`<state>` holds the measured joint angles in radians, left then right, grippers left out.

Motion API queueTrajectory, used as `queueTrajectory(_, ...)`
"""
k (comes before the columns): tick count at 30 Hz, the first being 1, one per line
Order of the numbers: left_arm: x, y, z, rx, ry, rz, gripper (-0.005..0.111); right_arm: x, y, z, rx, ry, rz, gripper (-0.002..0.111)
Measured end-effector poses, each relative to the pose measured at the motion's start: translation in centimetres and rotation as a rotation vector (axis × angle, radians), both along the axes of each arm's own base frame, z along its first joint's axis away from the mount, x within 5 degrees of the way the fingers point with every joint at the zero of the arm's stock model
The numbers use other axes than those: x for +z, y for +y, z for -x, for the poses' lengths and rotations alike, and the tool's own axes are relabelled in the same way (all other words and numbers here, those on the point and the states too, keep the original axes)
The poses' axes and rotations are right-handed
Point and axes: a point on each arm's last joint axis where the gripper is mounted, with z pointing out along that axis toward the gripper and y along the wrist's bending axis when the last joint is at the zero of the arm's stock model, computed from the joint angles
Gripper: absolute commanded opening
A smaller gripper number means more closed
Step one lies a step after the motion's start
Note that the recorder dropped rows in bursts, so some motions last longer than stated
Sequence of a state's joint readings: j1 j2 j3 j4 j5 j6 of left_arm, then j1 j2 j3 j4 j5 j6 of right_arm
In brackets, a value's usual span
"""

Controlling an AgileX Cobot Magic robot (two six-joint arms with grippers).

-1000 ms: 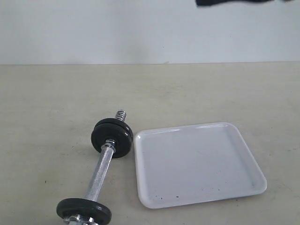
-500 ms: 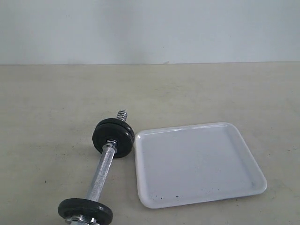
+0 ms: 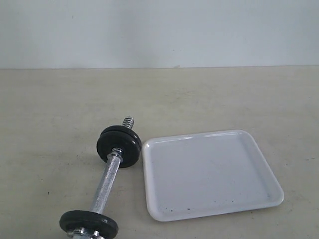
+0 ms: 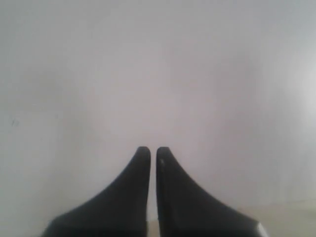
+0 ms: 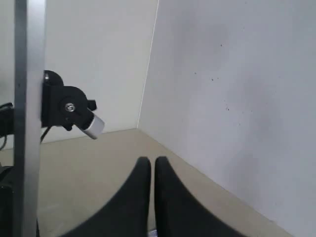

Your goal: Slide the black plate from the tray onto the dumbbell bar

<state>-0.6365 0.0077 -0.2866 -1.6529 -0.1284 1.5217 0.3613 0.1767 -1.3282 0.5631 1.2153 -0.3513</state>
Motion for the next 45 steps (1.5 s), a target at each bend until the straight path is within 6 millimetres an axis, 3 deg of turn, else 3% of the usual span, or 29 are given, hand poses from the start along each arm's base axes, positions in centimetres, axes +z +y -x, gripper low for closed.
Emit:
queueTrajectory(5,-4.8,0.0,-1.8,0.104,0.186,0.002,0.004,-1.3,-1.0,2.8,0.016,-0.06,-0.044,0.001)
queueTrajectory(10,-7.7,0.3,-2.5,0.234,0.27,-0.006,0.004,-1.7,-0.8,2.5,0.014,-0.045,-0.039,0.001)
queueTrajectory(17,-7.9,1.5,-2.5,0.464,0.276,0.029,0.004,-3.7,1.1,-3.9,-0.037,0.003,-0.081,0.001)
queueTrajectory(20,-7.9,1.9,-2.4,0.533,0.276,0.038,0.004,-6.0,2.3,-7.5,-0.049,0.037,-0.1,0.001)
queueTrajectory(25,-7.9,2.1,-2.4,0.567,0.275,0.043,0.004,-8.9,3.6,-10.6,-0.028,0.112,-0.13,0.001)
queueTrajectory(36,-7.9,2.2,-2.3,0.582,0.275,0.045,0.004,-14.8,4.9,-14.8,-0.064,0.223,-0.197,0.001)
queueTrajectory(45,-7.9,2.2,-2.3,0.582,0.275,0.045,0.004,-18.3,5.1,-16.4,-0.117,0.294,-0.166,0.001)
